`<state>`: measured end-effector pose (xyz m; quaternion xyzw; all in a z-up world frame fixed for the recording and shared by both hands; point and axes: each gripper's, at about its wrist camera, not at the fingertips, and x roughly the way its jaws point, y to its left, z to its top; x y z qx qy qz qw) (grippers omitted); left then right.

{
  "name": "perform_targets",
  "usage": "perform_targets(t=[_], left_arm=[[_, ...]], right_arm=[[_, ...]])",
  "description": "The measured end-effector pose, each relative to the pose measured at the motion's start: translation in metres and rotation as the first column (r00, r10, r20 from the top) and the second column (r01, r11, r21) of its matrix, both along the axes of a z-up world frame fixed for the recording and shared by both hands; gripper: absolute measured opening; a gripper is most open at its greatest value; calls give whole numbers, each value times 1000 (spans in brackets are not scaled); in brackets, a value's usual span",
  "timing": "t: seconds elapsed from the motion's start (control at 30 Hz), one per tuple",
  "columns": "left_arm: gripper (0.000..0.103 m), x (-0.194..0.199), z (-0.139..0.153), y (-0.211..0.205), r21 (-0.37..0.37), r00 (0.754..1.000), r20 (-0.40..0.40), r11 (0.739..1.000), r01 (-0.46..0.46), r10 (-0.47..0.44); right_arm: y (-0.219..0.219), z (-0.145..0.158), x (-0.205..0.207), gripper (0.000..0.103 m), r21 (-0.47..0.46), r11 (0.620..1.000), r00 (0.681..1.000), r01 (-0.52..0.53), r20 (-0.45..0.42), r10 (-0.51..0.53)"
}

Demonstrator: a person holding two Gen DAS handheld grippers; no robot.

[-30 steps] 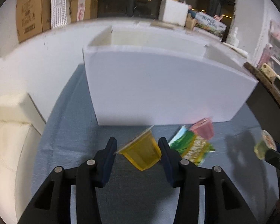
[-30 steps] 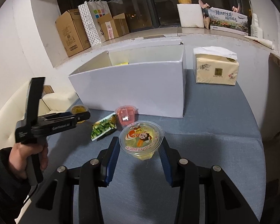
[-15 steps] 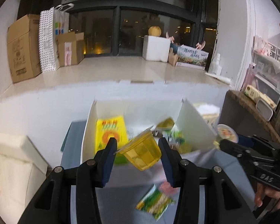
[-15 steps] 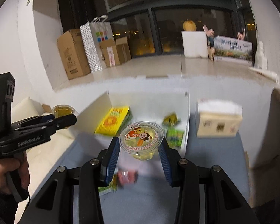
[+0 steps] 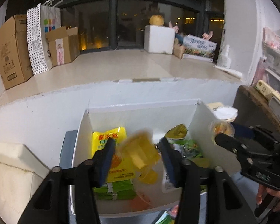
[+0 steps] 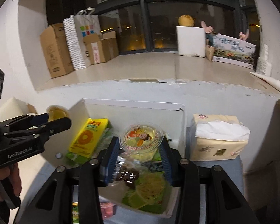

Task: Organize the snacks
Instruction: 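Carry both jelly cups over the white box and open both grippers, then move the right gripper to the pink jelly cup and grasp it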

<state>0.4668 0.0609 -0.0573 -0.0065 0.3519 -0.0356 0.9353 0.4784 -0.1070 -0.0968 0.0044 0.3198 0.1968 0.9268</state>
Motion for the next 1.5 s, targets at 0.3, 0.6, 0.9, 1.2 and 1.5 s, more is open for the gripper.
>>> perform_targets(t=[0.3,0.6,0.9,1.2,1.5], left_arm=[[103,-11,-5,5,12,1000,10,1000,-23,23],[103,-39,6,7,4,999,28,1000,-20,19],[103,-125,-7,9,-18,999,39,999,-27,27],[103,-206,-31,13,-75,997,-2,994,-73,73],[103,-229,-50,23,-87,994,-45,991,-104,100]], right_arm=[[-5,-13,-6,103,23,1000,999,-20,-49,21],[-10,-7,-39,103,83,996,999,-36,-26,39],[-27,-11,-119,103,121,990,997,-71,24,69],[-6,-64,-144,103,73,989,990,-129,-54,133],[19,-100,-89,103,108,989,980,-106,-157,122]])
